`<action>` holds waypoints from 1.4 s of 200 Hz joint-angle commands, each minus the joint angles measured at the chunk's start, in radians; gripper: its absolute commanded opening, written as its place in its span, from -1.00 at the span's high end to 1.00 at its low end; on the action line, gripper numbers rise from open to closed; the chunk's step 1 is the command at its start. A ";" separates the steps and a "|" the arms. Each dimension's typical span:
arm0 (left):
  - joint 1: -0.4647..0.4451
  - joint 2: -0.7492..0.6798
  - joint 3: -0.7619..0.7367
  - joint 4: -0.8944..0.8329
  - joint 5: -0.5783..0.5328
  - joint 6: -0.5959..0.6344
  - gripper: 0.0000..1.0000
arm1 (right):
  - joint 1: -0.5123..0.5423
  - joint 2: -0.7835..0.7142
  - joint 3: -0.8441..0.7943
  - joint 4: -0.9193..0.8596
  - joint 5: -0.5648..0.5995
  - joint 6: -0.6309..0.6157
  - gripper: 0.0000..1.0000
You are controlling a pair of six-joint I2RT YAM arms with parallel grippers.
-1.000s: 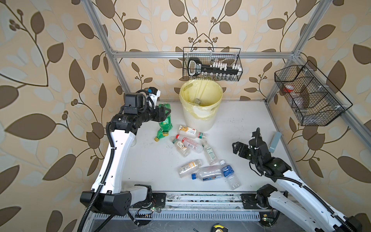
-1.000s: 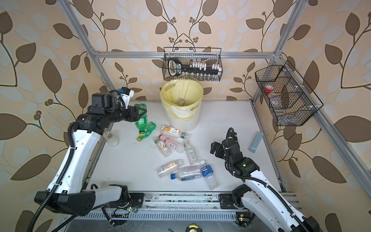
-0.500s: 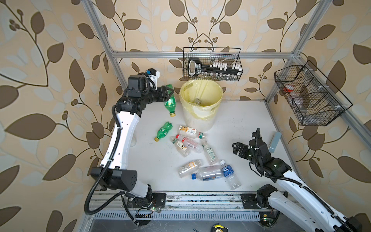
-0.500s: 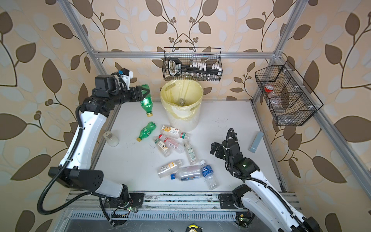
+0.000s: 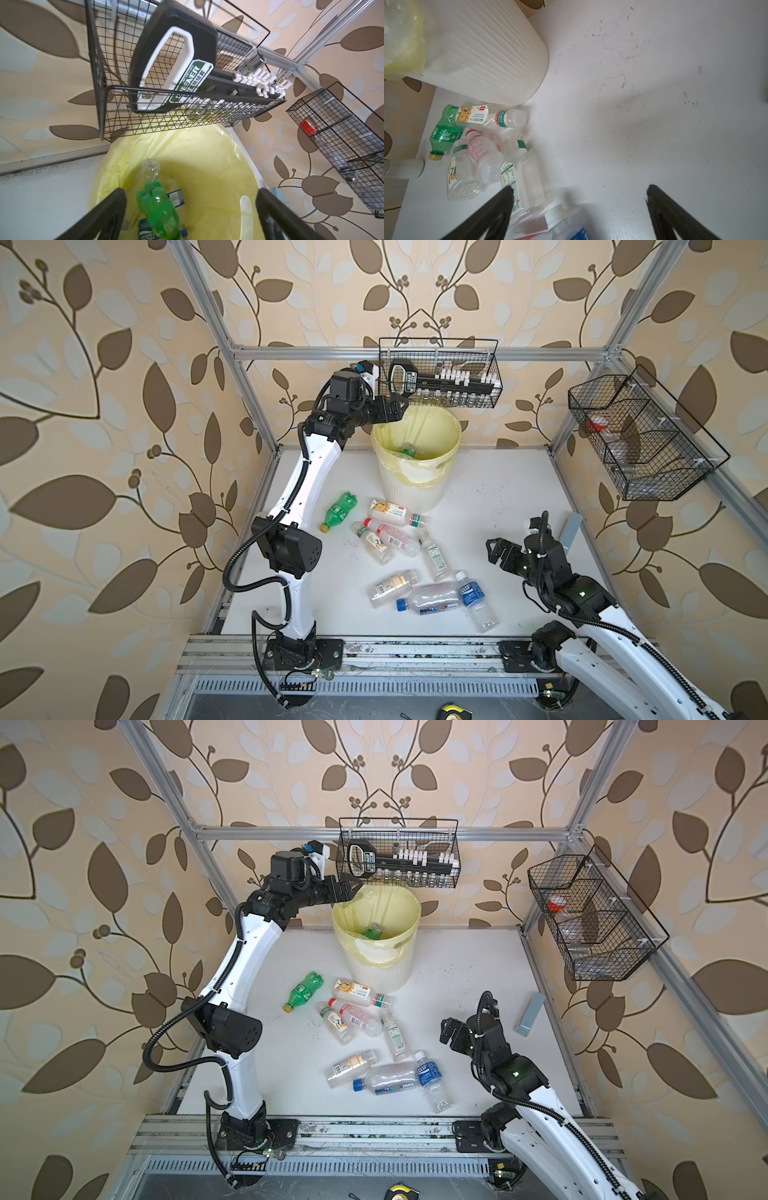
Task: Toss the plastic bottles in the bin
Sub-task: 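Hold the green bottle over the yellow bin and open the left gripper, then withdraw the left gripper from the bin toward the remaining green bottle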
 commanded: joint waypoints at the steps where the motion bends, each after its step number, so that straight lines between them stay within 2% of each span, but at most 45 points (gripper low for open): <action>1: 0.020 -0.143 0.000 0.029 -0.045 0.065 -0.98 | -0.003 -0.009 -0.017 -0.032 0.015 0.003 -1.00; 21: 0.024 -0.263 -0.146 0.043 -0.055 0.130 -0.98 | -0.003 0.017 -0.015 -0.020 -0.002 -0.014 -1.00; 64: 0.024 -0.514 -0.569 0.082 -0.069 0.270 -0.98 | -0.001 0.076 -0.003 -0.002 -0.037 -0.045 -1.00; 94: 0.025 -0.629 -0.756 0.070 -0.112 0.313 -0.98 | -0.001 0.088 0.000 0.006 -0.039 -0.043 -1.00; 120: 0.025 -0.699 -0.894 0.075 -0.099 0.334 -0.98 | -0.001 0.088 0.005 0.002 -0.045 -0.041 -1.00; 192: 0.025 -0.746 -1.091 0.034 -0.096 0.459 -0.98 | 0.044 0.031 -0.032 -0.040 -0.032 -0.025 -1.00; 280: 0.025 -0.780 -1.283 0.076 -0.101 0.516 -0.98 | 0.102 -0.007 -0.041 -0.083 -0.021 -0.005 -1.00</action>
